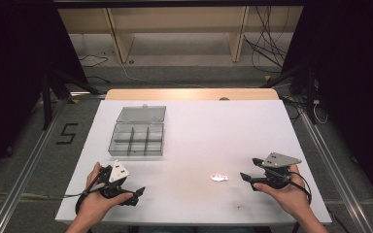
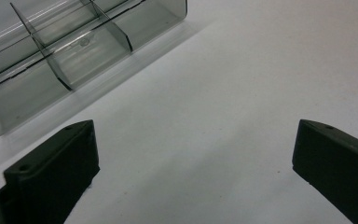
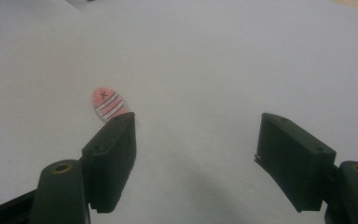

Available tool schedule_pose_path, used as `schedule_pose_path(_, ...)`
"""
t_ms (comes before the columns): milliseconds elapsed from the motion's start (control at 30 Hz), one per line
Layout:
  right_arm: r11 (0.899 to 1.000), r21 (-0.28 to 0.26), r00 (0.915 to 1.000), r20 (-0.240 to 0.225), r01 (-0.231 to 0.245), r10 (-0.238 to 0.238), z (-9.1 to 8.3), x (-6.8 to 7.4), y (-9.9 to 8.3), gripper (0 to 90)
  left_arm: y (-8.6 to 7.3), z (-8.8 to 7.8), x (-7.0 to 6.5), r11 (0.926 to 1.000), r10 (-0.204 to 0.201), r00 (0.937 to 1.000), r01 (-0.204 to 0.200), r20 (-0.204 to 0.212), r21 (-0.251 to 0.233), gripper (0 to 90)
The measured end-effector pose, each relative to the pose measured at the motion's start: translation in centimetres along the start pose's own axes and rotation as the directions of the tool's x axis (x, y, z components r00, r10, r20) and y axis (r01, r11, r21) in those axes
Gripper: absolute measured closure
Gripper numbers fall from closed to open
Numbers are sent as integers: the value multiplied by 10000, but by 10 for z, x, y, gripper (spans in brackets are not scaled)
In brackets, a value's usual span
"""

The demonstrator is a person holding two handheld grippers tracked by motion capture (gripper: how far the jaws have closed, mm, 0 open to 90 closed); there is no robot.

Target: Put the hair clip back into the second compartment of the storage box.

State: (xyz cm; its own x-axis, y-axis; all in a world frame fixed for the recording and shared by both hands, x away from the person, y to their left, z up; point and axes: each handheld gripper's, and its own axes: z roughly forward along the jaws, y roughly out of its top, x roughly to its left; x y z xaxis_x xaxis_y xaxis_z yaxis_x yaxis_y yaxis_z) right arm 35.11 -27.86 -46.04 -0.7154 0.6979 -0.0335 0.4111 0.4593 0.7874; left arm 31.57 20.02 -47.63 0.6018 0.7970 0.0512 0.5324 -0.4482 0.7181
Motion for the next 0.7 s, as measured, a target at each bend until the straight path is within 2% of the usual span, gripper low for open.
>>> schedule_pose_path(233,9995,272,9989,-448,169,-157,7,6,4,318,0,0,0,9999,65,10000,-66,34,92,0)
schedule_pose_path(467,9972,599,9948,-940,444,-386,18,13,12,361,0,0,0,9999,137,9999,-137,27,96,0)
schedule_pose_path(700,9939,853,9887,-1389,693,-570,31,20,21,396,1,0,-1,10000,44,10000,-44,9,-48,0)
